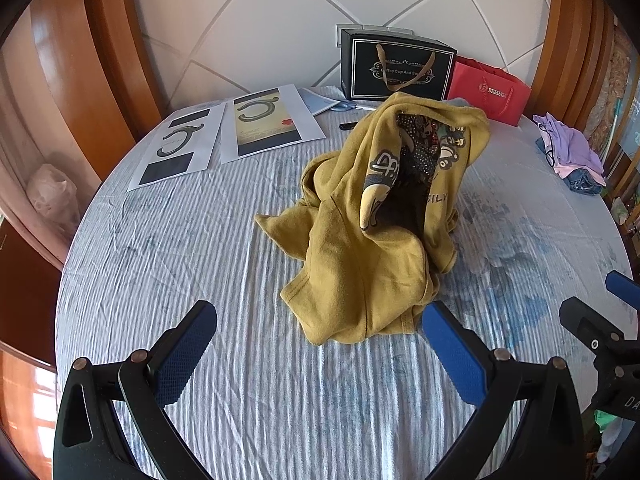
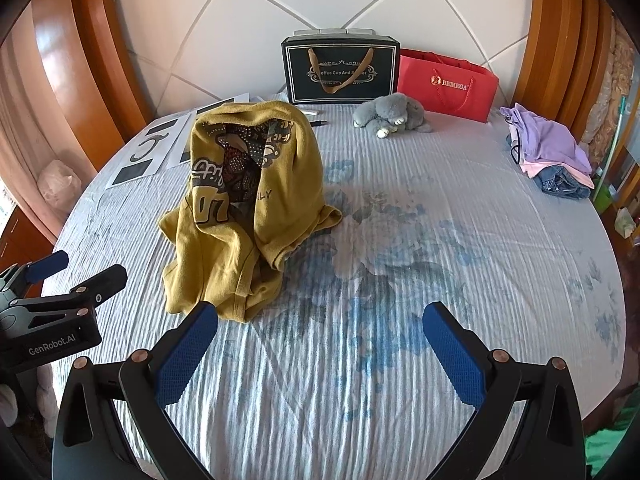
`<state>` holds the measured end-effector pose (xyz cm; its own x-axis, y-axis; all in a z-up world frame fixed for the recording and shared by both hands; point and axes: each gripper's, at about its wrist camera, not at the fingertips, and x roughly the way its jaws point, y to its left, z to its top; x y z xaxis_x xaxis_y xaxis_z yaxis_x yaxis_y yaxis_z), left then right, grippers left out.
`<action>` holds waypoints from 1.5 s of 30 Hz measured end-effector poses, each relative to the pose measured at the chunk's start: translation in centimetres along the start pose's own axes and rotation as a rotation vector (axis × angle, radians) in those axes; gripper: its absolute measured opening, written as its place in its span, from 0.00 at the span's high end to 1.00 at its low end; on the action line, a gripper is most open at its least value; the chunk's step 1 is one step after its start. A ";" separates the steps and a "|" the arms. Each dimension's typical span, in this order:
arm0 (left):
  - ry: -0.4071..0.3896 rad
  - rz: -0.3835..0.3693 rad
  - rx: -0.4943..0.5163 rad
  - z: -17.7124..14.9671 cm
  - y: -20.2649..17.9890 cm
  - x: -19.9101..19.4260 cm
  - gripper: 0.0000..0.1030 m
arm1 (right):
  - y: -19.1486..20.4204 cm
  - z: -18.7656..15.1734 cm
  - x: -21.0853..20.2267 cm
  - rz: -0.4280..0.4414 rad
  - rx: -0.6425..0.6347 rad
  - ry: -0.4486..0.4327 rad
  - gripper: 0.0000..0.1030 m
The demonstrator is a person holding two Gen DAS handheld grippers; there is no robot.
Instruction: Fold clothes
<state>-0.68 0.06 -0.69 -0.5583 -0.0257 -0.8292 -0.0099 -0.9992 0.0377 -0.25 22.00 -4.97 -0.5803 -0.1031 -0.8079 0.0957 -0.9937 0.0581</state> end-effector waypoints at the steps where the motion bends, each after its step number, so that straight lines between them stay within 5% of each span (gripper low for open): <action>1: 0.001 -0.001 0.000 0.0 0.0 0.0 0.00 | 0.0 0.0 0.0 0.000 0.000 0.000 0.00; 45: 0.067 -0.043 -0.030 0.9 1.6 3.2 0.00 | 1.1 1.9 3.1 0.013 -0.029 0.062 0.00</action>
<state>-3.22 -1.58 -2.77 -0.5010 0.0168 -0.8653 -0.0072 -0.9999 -0.0153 -3.48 20.52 -6.33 -0.5274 -0.1121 -0.8422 0.1270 -0.9905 0.0523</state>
